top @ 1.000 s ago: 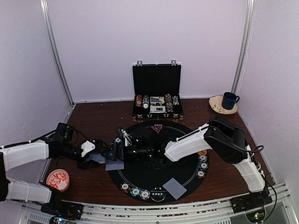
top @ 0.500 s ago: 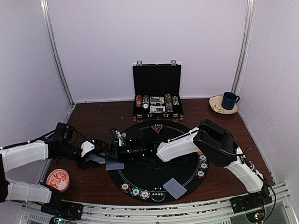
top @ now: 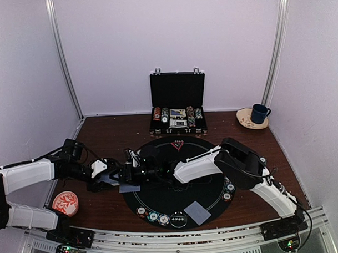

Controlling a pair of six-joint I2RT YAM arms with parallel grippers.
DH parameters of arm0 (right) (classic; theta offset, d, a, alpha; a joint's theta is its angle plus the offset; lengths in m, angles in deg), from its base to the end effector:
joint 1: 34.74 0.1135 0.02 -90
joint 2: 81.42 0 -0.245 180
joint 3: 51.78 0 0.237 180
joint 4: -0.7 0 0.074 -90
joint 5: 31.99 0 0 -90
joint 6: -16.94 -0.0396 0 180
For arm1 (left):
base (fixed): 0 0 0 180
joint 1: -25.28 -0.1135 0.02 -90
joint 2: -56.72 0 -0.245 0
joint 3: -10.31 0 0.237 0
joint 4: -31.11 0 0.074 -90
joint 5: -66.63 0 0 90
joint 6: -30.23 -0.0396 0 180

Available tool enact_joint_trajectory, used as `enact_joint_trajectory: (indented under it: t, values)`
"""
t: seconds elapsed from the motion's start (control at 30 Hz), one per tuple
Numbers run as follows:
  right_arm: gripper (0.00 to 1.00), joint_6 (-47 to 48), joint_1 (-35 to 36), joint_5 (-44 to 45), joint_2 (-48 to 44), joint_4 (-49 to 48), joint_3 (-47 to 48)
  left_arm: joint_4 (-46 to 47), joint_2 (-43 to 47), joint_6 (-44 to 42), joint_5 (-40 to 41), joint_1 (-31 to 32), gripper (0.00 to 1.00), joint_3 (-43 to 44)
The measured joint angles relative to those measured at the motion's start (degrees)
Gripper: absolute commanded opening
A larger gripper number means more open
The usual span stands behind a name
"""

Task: Distribute texas hold em gaming equipment
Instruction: Pick up the poker card from the face-down deck piles.

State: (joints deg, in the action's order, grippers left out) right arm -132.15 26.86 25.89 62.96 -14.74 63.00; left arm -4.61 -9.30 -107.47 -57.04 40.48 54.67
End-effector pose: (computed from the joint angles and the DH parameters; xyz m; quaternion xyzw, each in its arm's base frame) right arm 0.2333 0.4758 0.1128 -0.1866 0.7542 0.6212 0.1026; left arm 0.1857 -0.0732 0.1598 0.5487 0.7412 -0.1916 0.3358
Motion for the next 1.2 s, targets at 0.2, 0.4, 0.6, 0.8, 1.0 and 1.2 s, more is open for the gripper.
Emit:
enact_joint_trajectory:
  t: [0.2, 0.4, 0.6, 0.8, 1.0, 1.2]
  values:
    - [0.45, -1.11, -0.07, -0.22, -0.17, -1.53, -0.83, -0.02, -0.28, -0.02, 0.22, -0.04, 0.10, 0.00]
    - [0.43, -1.01, -0.44, -0.04, -1.88, -2.27, -3.80, -0.02, -0.74, -0.20, 0.28, -0.04, 0.10, -0.02]
    - [0.32, -0.48, -0.76, 0.33, -4.07, -1.81, -6.34, 0.00, -0.83, -0.22, 0.24, -0.04, 0.10, -0.02]
    - [0.07, -0.61, -0.96, 0.00, -5.55, -2.95, -8.41, 0.04, -1.73, -0.22, 0.35, -0.04, 0.10, -0.02]
    - [0.00, -1.33, -1.09, -1.36, -5.62, -5.51, -9.07, 0.09, -2.19, -0.22, 0.44, -0.11, 0.10, -0.02]
    - [0.00, -1.84, -1.44, -1.84, -7.93, -7.43, -12.90, 0.26, -2.19, -0.24, 0.11, -0.09, 0.10, -0.02]
